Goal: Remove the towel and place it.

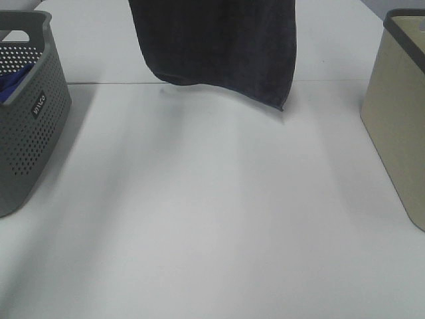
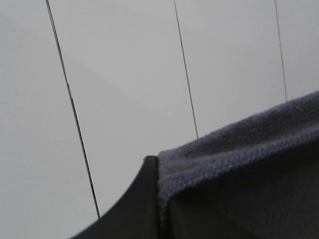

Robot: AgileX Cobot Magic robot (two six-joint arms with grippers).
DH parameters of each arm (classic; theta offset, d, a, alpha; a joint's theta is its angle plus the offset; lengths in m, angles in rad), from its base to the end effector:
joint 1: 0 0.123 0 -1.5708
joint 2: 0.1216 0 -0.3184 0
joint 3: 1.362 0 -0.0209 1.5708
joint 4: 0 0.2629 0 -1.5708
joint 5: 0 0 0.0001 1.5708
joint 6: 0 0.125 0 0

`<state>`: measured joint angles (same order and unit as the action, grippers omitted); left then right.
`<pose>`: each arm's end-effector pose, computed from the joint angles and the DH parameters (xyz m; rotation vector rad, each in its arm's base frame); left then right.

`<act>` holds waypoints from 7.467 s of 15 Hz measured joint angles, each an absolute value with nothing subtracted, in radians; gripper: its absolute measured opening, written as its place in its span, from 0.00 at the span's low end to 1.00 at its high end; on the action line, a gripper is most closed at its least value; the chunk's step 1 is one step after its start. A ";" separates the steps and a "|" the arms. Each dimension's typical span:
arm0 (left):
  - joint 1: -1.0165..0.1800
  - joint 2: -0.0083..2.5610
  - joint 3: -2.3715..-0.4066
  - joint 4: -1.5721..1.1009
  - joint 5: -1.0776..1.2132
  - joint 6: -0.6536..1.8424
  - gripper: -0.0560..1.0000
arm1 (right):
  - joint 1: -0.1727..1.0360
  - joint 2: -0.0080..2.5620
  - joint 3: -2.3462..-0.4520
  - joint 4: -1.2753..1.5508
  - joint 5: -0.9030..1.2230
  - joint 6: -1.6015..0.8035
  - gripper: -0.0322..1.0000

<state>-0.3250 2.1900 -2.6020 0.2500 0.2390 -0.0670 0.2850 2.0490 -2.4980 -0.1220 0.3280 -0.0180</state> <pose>0.5293 -0.1706 0.5350 0.2747 1.2752 -0.0889 0.4977 0.1407 0.5641 -0.2504 1.3380 0.1006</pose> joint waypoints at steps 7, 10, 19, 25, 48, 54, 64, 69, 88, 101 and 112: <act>-0.316 2.244 -2.602 0.261 0.235 -0.071 0.05 | 0.273 2.127 -2.498 -0.006 0.335 -0.082 0.05; -0.316 2.244 -2.602 0.261 0.339 -0.067 0.05 | 0.273 2.124 -2.498 0.014 0.472 -0.089 0.05; -0.321 2.141 -2.603 0.045 1.153 0.000 0.05 | 0.274 1.982 -2.497 0.112 1.177 -0.089 0.05; -0.321 2.074 -2.378 -0.012 1.207 0.023 0.05 | 0.274 1.914 -2.241 0.137 1.217 -0.071 0.05; -0.341 1.197 -0.982 -0.473 1.172 0.019 0.05 | 0.289 1.016 -0.991 0.430 1.189 0.129 0.05; -0.484 1.177 -0.851 -0.500 1.166 0.000 0.05 | 0.289 0.970 -0.876 0.397 1.200 0.150 0.05; -0.693 1.214 -0.757 -0.430 1.137 -0.133 0.05 | 0.284 0.944 -0.677 0.441 1.205 0.152 0.05; -0.747 1.217 -0.706 -0.491 1.138 -0.143 0.05 | 0.284 0.835 -0.549 0.475 1.211 0.169 0.05; -0.748 1.582 -0.756 -0.486 1.006 -0.032 0.05 | 0.282 1.307 -0.534 0.394 1.076 0.014 0.06; -0.748 1.646 -0.809 -0.554 0.992 0.000 0.72 | 0.274 1.328 -0.532 0.430 1.047 -0.016 0.65; -0.488 1.684 -1.235 -0.296 1.072 0.007 0.77 | 0.273 1.462 -1.051 0.173 1.138 -0.018 0.67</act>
<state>-0.4880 1.6840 -1.2350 -0.2960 1.0720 0.0070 0.2730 1.4620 -1.0510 0.1730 1.1380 -0.0180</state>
